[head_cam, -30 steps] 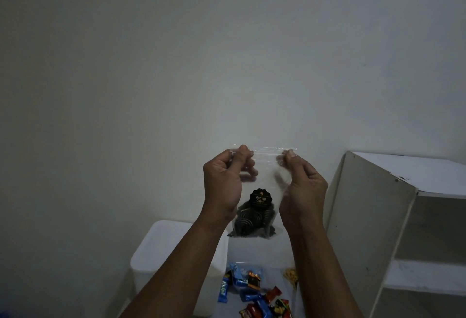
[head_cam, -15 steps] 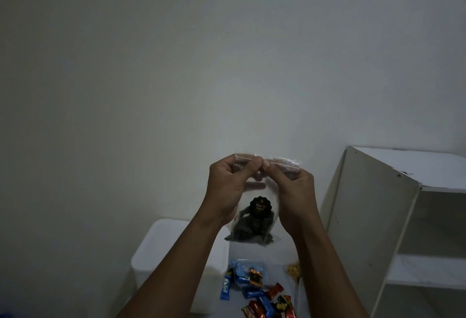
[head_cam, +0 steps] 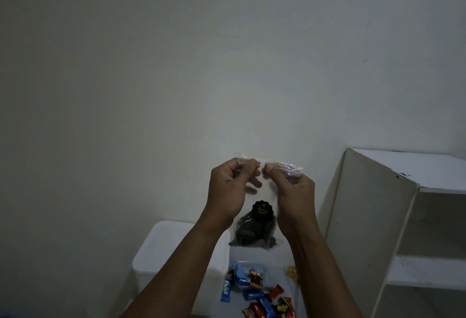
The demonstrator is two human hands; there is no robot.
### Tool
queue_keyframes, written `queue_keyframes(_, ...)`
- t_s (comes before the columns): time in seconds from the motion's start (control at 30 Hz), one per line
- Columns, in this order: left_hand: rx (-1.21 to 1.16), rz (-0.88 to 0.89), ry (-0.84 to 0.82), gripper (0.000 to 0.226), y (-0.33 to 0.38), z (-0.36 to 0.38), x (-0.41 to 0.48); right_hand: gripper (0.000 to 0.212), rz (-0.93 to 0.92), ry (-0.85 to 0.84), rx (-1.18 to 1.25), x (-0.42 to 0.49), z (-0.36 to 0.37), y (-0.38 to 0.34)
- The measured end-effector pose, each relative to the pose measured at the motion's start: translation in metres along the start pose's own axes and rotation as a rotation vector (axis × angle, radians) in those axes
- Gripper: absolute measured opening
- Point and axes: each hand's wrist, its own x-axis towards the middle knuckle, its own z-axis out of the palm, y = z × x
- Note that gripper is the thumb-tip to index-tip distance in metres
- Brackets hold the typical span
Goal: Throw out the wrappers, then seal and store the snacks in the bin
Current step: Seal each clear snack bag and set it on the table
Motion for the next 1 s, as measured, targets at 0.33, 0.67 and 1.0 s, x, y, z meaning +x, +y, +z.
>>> queue_keyframes(0.33,0.04,-0.019,0.156,0.031,-0.011,-0.001,-0.003,0.021,0.137,0.077,0.171,-0.011,-0.001,0.007)
queue_keyframes(0.67,0.28,-0.387,0.167,0.027,-0.09,-0.024,-0.016,0.025,0.347,-0.074,-0.157,-0.051,-0.039,0.056)
queue_keyframes(1.0,-0.115,-0.809,0.108,0.029,-0.129,-0.026,-0.052,0.029,0.386,-0.172,-0.283,-0.095,-0.075,0.115)
